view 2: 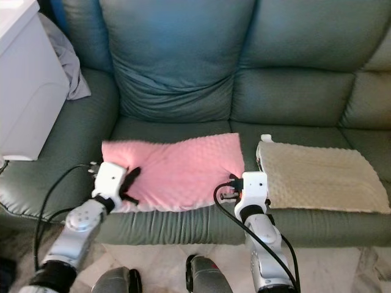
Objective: Move the pillow to the sofa
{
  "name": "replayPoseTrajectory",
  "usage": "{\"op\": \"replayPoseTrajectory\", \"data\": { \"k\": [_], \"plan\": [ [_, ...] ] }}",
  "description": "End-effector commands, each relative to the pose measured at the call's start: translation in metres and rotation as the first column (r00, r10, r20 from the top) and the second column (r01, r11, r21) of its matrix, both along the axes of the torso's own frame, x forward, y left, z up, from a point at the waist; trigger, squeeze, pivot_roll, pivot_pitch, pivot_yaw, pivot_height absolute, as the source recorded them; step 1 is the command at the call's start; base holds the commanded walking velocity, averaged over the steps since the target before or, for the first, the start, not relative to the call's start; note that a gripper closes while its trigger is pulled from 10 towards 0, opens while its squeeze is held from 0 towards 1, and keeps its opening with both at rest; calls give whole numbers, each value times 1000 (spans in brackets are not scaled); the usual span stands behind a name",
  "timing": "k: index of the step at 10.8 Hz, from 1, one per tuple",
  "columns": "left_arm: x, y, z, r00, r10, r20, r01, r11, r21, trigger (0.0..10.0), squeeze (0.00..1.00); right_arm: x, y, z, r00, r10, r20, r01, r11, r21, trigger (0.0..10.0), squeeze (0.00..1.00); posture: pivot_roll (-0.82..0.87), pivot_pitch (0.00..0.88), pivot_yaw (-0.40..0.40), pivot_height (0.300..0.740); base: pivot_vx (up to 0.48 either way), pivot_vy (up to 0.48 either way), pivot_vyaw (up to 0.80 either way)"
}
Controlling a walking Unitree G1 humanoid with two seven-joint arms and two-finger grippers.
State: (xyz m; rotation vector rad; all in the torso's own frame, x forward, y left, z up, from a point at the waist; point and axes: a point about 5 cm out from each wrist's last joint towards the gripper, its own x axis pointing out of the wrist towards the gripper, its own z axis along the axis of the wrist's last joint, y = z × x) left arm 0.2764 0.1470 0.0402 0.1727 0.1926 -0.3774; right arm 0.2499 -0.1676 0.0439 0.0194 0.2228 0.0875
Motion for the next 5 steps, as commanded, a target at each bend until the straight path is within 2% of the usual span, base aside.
{"op": "replayPoseTrajectory", "data": {
  "k": [1,3,5],
  "plan": [
    [7,5,5,1000,20,23,-20,1000,-1,10000,0,-1,-5,4,1000,-18,12,18,1000,2,10000,0,-101,159,-41,740,0,0,0],
    [19,16,9,999,48,25,-47,999,-25,10000,0,-1,-5,5,1000,-19,17,19,1000,-1,10000,0,-109,164,-42,740,0,0,0],
    [22,15,13,998,46,39,-44,998,-41,10000,0,1,-5,8,998,-37,43,36,999,19,10000,0,-104,169,-37,740,0,0,0]
  ]
}}
